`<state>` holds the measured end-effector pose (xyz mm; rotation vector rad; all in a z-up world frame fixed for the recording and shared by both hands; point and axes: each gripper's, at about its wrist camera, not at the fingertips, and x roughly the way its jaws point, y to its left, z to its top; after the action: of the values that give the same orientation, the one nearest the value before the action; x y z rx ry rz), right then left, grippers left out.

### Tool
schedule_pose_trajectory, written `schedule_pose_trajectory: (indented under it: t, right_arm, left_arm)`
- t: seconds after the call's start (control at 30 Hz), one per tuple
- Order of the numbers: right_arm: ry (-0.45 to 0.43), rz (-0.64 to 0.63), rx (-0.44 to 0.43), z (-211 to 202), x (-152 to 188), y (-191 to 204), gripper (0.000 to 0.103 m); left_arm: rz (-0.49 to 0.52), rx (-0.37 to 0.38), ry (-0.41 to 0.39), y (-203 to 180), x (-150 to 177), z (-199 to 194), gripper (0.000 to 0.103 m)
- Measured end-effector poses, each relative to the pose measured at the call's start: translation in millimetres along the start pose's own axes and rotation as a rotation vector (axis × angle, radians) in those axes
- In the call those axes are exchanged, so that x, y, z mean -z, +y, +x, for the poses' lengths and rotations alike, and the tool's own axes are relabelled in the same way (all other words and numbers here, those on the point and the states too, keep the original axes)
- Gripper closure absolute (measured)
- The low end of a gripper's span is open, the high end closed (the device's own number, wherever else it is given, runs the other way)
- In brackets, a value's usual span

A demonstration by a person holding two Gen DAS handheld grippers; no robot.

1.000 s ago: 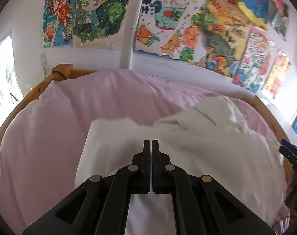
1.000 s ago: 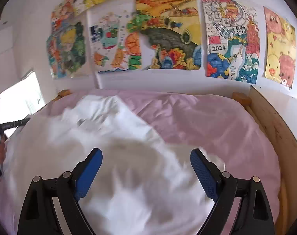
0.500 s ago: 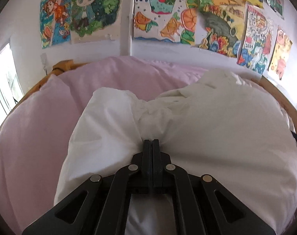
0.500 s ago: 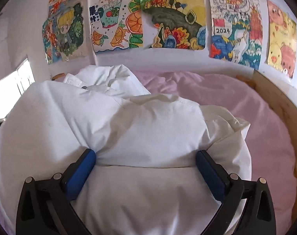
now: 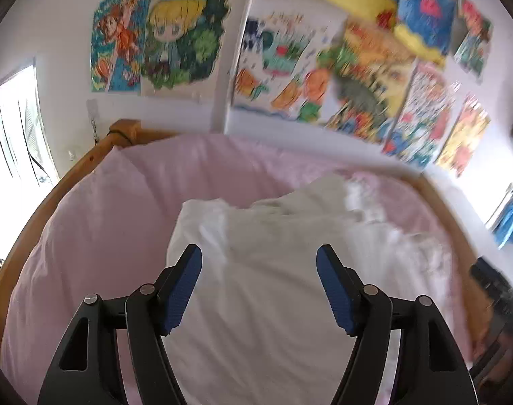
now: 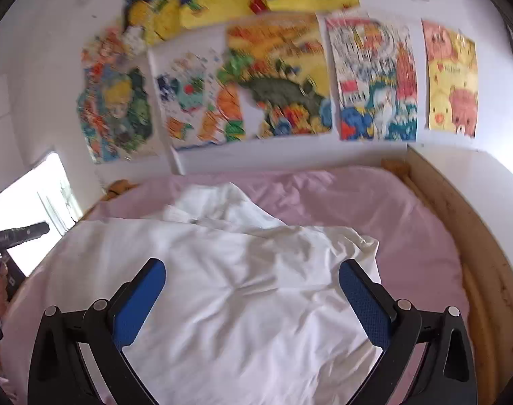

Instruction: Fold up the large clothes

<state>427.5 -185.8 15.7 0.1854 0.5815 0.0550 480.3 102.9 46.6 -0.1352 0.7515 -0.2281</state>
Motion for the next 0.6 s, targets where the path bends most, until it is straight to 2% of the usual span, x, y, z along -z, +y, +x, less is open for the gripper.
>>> schedule_pose_trajectory:
  t: [0.1,0.27,0.37,0.43,0.5,0.6]
  right_arm:
    - [-0.03,-0.015,-0.003,-37.7,-0.3,24.1,0.0]
    - [-0.076,-0.031,-0.004,-116.6,18.7,60.1,0.0]
    - [-0.101,-0.021,-0.01,-159.9,39.2,71.2,0.0]
    - [-0.109,-0.022,-0.016,-185.4,56.2,77.0,0.0]
    - [-0.11,-0.031,-0.005,-205.7,73.3,80.9,0.0]
    - [-0.11,-0.044,0.011,-229.5,98.4,85.2,0.0]
  left_arm:
    - [-0.017,-0.002,-0.005,-13.1,6.2,-38.8,0.037]
    - [0.019,-0.032,-0.046,-39.4,38.6,-110.9,0.035]
    - [0.048,-0.048,-0.07,-56.2,68.4,-152.4,0.027]
    - [0.093,-0.064,-0.102,-69.0,92.0,-179.8,0.026]
    - [0.144,-0.078,-0.127,-80.0,114.8,-201.3,0.02]
    - [0.202,-0.099,-0.165,-90.6,148.4,-222.6,0.018]
